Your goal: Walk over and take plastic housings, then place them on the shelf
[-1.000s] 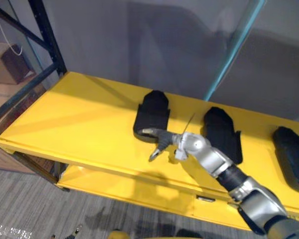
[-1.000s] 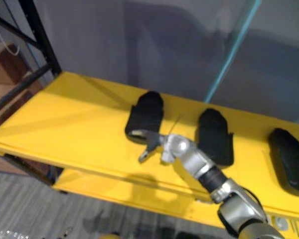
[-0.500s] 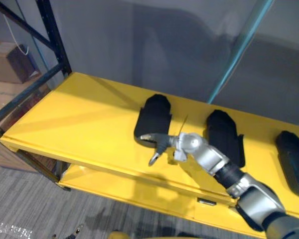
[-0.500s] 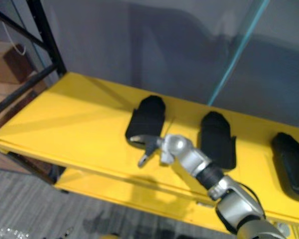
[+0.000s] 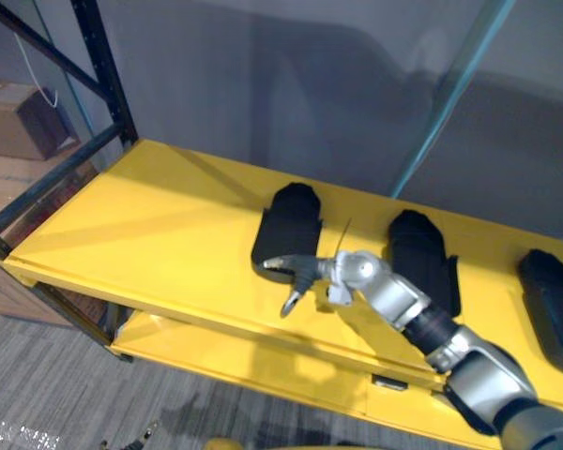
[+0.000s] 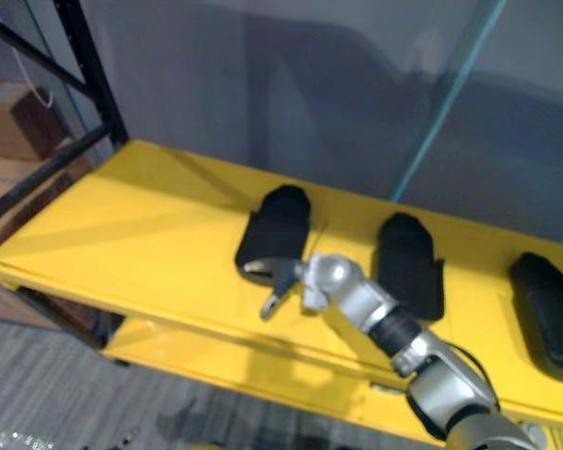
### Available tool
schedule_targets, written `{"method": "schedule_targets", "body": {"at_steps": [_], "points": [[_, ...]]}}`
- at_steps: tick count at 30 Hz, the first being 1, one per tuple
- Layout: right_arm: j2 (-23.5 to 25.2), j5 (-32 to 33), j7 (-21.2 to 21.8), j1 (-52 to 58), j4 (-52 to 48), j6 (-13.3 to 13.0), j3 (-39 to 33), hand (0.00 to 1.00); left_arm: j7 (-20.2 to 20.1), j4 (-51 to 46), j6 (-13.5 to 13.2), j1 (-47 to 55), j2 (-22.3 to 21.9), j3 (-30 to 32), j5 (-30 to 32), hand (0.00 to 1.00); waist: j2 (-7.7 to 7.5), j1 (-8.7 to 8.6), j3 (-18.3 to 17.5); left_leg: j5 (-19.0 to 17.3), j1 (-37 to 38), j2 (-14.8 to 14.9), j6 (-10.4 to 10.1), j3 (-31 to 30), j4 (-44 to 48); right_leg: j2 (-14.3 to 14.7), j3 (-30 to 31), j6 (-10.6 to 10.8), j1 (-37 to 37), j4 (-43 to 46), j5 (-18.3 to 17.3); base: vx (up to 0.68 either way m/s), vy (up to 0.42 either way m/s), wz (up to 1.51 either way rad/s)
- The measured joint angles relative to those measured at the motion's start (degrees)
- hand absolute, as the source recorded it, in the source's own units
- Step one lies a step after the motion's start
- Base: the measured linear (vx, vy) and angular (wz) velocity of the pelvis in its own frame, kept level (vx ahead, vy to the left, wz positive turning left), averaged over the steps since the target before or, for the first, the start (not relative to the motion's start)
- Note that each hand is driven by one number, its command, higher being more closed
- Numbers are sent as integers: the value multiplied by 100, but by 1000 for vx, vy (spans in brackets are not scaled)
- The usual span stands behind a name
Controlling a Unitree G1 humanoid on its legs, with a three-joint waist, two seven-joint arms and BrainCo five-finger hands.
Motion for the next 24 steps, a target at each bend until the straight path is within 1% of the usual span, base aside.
{"method": "schedule_targets", "body": {"at_steps": [2, 3, 4, 5, 6, 7, 8, 9, 10, 11, 12, 13, 14, 15, 16, 19, 20, 21, 23, 24], "points": [[0, -3, -354, 1, 1, -67, -3, 0, 0, 0, -2, 0, 0, 0, 1, 0, 0, -1, 0, 0, 0, 0, 0, 2, 1, 0, 1, 0, 0, 0, 0, 0, 0, 0], [0, -14, -698, 1, 1, -237, -21, 0, 0, 0, -2, 2, 0, 0, 1, 0, 1, -1, 0, 0, 1, 0, 0, 6, 1, 0, 4, 0, -2, 0, 1, 0, 0, 0], [0, -44, -876, 1, 1, -339, -43, 0, 0, 0, -3, 2, 0, 1, 1, 0, 2, -2, -1, 0, 1, 1, 0, 6, 2, 0, 5, 0, -2, 0, 1, 0, 0, 0], [9, -299, -1360, 1, -2, -627, -111, 0, 0, 2, -10, 2, 0, 1, 1, 0, 2, -3, -1, 0, 2, 1, 0, 8, 5, 0, 6, -2, -2, 0, 3, 0, 0, 0], [29, -555, -1934, 2, -17, -912, -270, 0, -1, 8, -31, 12, -2, 2, 0, 0, 3, -4, 0, 0, 4, 2, 0, 14, 9, 0, 11, -5, -2, 0, 7, 0, 0, 0], [50, -711, -2333, 2, -48, -1100, -454, 0, -1, 20, -62, 24, -2, 3, -1, 0, 4, -4, 0, 0, 6, 2, 0, 21, 12, 0, 17, -7, -2, 0, 11, 0, 0, -5], [94, -969, -3123, 2, -103, -1451, -767, 0, -1, 42, -151, 44, -5, 4, -4, 0, 9, -4, 2, -1, 14, 2, -1, 38, 17, -1, 32, -12, -4, 0, 18, 0, 0, -5], [103, -1020, -3283, 2, -124, -1515, -825, 0, -1, 56, -179, 44, -5, 5, -4, 0, 10, -4, 2, -1, 17, 2, -1, 43, 19, -1, 35, -11, -4, 0, 19, 0, 0, -8], [126, -1183, -3760, 2, -268, -1686, -1020, 0, -2, 132, -275, 42, -7, 6, -4, 0, 27, -6, 0, -3, 32, 3, -1, 70, 22, -2, 57, -13, -4, 0, 26, 0, 0, -13], [142, -1393, -4269, 4, -398, -1907, -1113, 0, -3, 145, -314, 59, -20, 8, -5, 0, 48, -6, -2, -10, 66, 6, -4, 117, 22, -1, 101, -14, -1, 0, 35, -6, 10, -17], [148, -1483, -4471, 8, -473, -1993, -1138, 0, -5, 149, -342, 69, -27, 8, -6, 0, 66, -6, 3, -16, 88, 7, -4, 141, 23, 0, 132, -15, 5, 0, 39, -14, 13, -17], [176, -1717, -4927, 43, -624, -2141, -1167, 0, -10, 211, -437, 67, -36, 7, -5, 0, 102, -18, -9, -29, 89, 7, 1, 160, 43, -2, 148, -12, 8, 0, 45, -26, 18, -9], [201, -1838, -5171, 75, -694, -2222, -1194, 0, -16, 257, -497, 54, -38, 7, -6, 0, 116, -24, -16, -30, 89, 6, 2, 160, 44, -4, 149, -11, 8, 0, 47, -29, 14, -5], [279, -2078, -5631, 123, -798, -2350, -1229, 0, -41, 303, -544, 38, -45, 7, -8, 0, 147, -41, -23, -30, 90, 6, 3, 162, 51, -5, 153, -11, 9, 1, 50, -32, 13, -1], [362, -2268, -5971, 169, -886, -2433, -1264, 0, -59, 359, -573, 20, -53, 7, -12, 0, 179, -46, -38, -30, 91, 7, 3, 161, 53, -4, 154, -10, 12, 1, 51, 0, 0, 0], [502, -2560, -6560, 230, -1010, -2513, -1267, 0, -111, 419, -660, 30, -88, 2, -12, 0, 234, -65, -65, -30, 100, 13, 3, 157, 48, -1, 153, -10, 27, 3, 51, 0, 0, 0], [521, -2589, -6631, 231, -1011, -2505, -1267, 0, -117, 431, -673, 30, -91, -1, -12, 0, 238, -74, -65, -30, 105, 14, 3, 156, 48, -1, 152, -10, 34, 3, 51, 0, 0, 0], [556, -2456, -6709, 266, -1064, -2495, -1282, 0, -121, 476, -704, 28, -92, -9, -14, 0, 240, -90, -64, -30, 113, 15, 3, 155, 47, 0, 152, -10, 43, 3, 50, 0, 0, 0], [611, -2103, -6688, 460, -1372, -2461, -1431, 0, -122, 506, -726, 34, -108, -16, -14, 0, 235, -117, -66, -29, 140, 14, 2, 165, 33, -1, 155, -10, 56, 3, 50, 7, 9, -2], [619, -1782, -6678, 659, -1667, -2401, -1618, 0, -122, 535, -727, 34, -121, -25, -20, 0, 236, -132, -64, -28, 207, 12, 3, 196, 2, -3, 177, -10, 85, 3, 50, 23, 24, -9]]}}
